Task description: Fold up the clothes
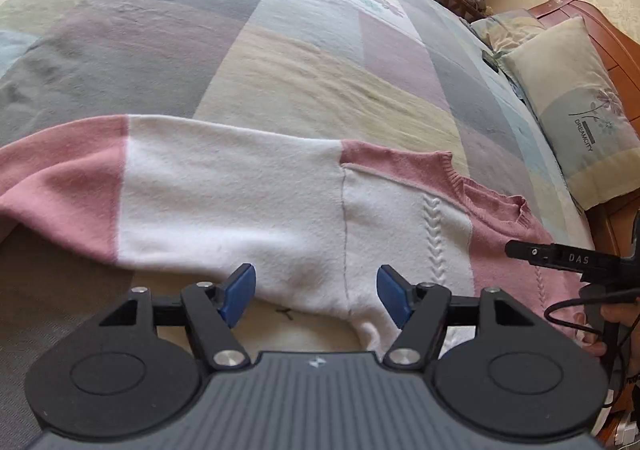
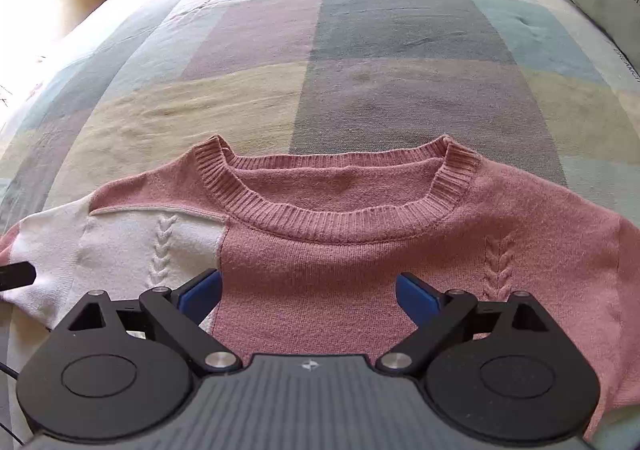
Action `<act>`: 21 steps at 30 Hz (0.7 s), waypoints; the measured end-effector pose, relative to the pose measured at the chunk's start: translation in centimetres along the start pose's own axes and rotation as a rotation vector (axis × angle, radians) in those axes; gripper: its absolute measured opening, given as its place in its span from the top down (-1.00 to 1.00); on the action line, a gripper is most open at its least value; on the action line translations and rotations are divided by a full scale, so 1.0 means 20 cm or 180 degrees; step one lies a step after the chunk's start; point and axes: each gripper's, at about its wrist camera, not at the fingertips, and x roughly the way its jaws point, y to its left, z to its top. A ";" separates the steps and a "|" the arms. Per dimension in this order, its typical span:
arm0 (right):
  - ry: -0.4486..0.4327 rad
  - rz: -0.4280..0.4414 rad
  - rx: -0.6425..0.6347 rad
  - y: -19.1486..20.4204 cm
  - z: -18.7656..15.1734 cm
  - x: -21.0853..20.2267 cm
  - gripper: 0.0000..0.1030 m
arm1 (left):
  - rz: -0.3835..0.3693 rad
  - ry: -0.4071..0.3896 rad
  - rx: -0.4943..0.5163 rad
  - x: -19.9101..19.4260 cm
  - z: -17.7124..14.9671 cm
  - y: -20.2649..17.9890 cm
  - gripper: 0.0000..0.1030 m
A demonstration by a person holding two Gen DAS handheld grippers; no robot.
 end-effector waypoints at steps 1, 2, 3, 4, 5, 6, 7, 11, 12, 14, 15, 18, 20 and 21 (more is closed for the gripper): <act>0.0006 0.0018 -0.0010 0.02 0.00 0.00 -0.87 | 0.0148 0.0059 -0.0039 -0.02 -0.05 0.07 -0.30; 0.0009 0.0037 -0.0015 0.05 -0.01 0.00 -0.87 | 0.0313 0.0087 -0.0076 -0.04 -0.09 0.14 -0.30; 0.0013 0.0056 -0.0021 0.07 -0.01 0.00 -0.87 | 0.0395 0.0064 -0.0121 -0.05 -0.12 0.21 -0.30; 0.0033 0.0085 -0.0030 0.10 -0.01 0.00 -0.87 | 0.0477 0.0040 -0.0167 -0.06 -0.15 0.28 -0.30; 0.0049 0.0109 -0.0042 0.12 -0.01 0.00 -0.87 | 0.0545 -0.0008 -0.0224 -0.07 -0.17 0.34 -0.29; 0.0050 0.0124 -0.0055 0.15 -0.01 0.00 -0.87 | 0.0538 -0.0080 -0.0258 -0.08 -0.17 0.40 -0.29; 0.0048 0.0144 -0.0083 0.18 -0.01 0.00 -0.87 | 0.0450 -0.0166 -0.0266 -0.09 -0.17 0.44 -0.33; 0.0008 0.0170 -0.0190 0.29 -0.01 -0.02 -0.87 | 0.0433 -0.0391 -0.0175 -0.08 -0.12 0.51 -0.35; 0.0002 0.0173 -0.0209 0.31 -0.01 -0.02 -0.87 | 0.0442 -0.0450 -0.0181 -0.08 -0.11 0.53 -0.35; -0.0002 0.0175 -0.0233 0.35 -0.01 -0.04 -0.87 | 0.0346 -0.0561 -0.0242 -0.08 -0.08 0.58 -0.35; -0.0003 0.0178 -0.0242 0.38 -0.01 -0.04 -0.87 | 0.0344 -0.0591 -0.0204 -0.08 -0.07 0.60 -0.35; -0.0030 0.0184 -0.0277 0.45 -0.02 -0.07 -0.87 | 0.0350 -0.0623 -0.0015 -0.10 -0.03 0.68 -0.35; -0.0048 0.0199 -0.0297 0.49 -0.02 -0.09 -0.87 | 0.0449 -0.0657 -0.0026 -0.13 0.00 0.75 -0.36; -0.0056 0.0208 -0.0305 0.51 -0.02 -0.10 -0.87 | 0.0522 -0.0674 -0.0045 -0.14 0.02 0.79 -0.36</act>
